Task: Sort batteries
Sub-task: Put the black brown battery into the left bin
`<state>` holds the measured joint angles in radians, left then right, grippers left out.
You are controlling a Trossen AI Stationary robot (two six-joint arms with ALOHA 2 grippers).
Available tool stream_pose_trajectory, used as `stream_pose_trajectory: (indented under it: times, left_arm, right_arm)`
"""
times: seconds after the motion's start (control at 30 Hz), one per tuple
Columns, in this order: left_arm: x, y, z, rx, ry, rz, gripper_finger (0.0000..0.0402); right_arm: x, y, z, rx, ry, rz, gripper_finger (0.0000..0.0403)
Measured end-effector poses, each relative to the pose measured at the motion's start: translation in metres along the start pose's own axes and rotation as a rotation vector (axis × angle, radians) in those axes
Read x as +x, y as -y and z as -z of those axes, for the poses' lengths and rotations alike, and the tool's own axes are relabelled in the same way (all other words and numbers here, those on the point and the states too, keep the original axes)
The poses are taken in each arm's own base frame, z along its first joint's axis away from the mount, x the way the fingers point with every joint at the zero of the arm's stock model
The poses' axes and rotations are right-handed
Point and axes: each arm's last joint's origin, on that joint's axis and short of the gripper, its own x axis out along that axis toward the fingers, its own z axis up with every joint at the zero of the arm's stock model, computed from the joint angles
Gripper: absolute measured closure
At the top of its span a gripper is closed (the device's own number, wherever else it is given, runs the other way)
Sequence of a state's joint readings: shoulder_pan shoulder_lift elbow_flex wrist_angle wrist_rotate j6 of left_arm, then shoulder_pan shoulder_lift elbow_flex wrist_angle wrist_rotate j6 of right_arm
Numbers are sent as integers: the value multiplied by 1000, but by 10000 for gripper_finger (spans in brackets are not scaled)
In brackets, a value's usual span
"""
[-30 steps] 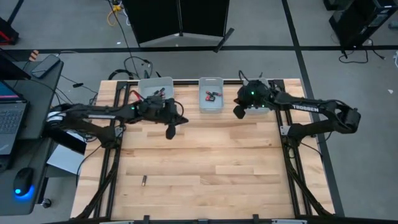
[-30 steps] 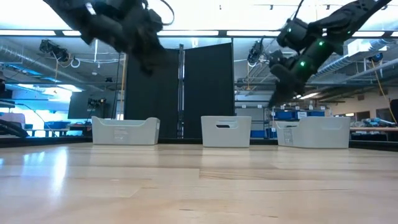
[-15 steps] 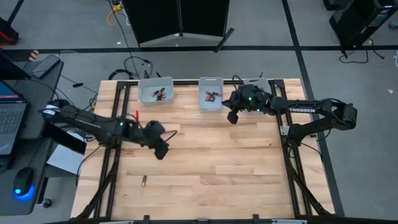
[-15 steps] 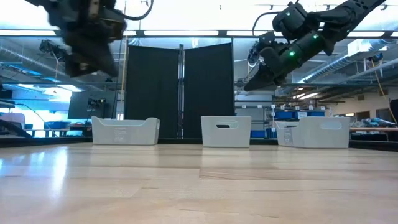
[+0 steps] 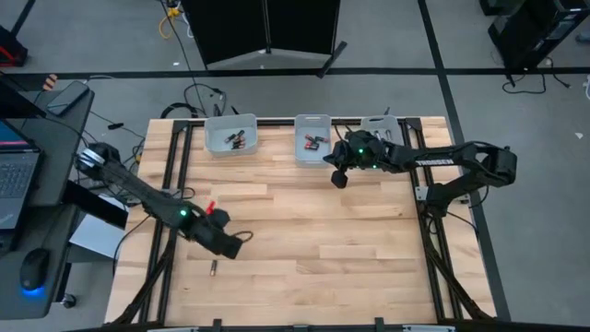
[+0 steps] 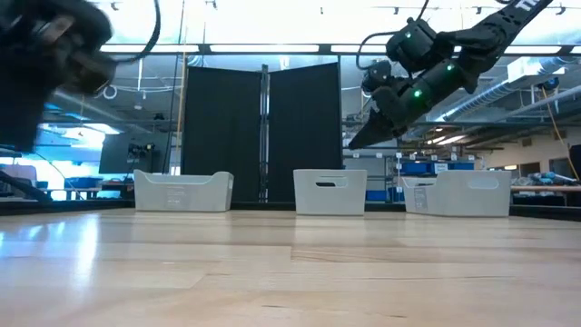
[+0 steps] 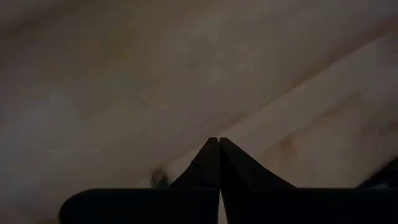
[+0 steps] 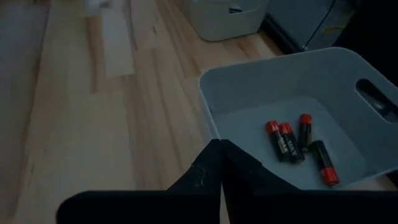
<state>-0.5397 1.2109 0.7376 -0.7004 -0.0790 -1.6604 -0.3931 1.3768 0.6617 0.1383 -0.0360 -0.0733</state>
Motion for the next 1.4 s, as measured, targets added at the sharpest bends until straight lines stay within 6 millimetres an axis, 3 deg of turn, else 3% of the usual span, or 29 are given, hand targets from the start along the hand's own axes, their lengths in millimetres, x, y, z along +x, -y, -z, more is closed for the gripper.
stream_pose_trajectory:
  times: [0.1,0.3,0.67,0.8,0.97,1.17,1.4]
  left_arm:
    - [15,5,10,-63,-98,-53,398]
    - [29,33,30,-215,-144,-66,391]
    - [33,68,62,-409,-198,-235,306]
    - [36,62,73,-420,-178,-318,289]
    - [33,49,74,-437,-116,-430,305]
    - [47,47,76,-440,-161,-349,318]
    - [53,37,74,-444,-137,-379,299]
  right_arm:
    - [7,0,5,-5,-23,-3,390]
    - [22,-2,12,-8,-40,-34,378]
    - [28,-6,15,-65,-30,-110,389]
    - [28,-6,11,-103,7,-116,386]
    - [28,-8,8,-124,47,-166,382]
    - [28,-8,5,-177,80,-175,389]
    - [28,-8,2,-191,98,-172,380]
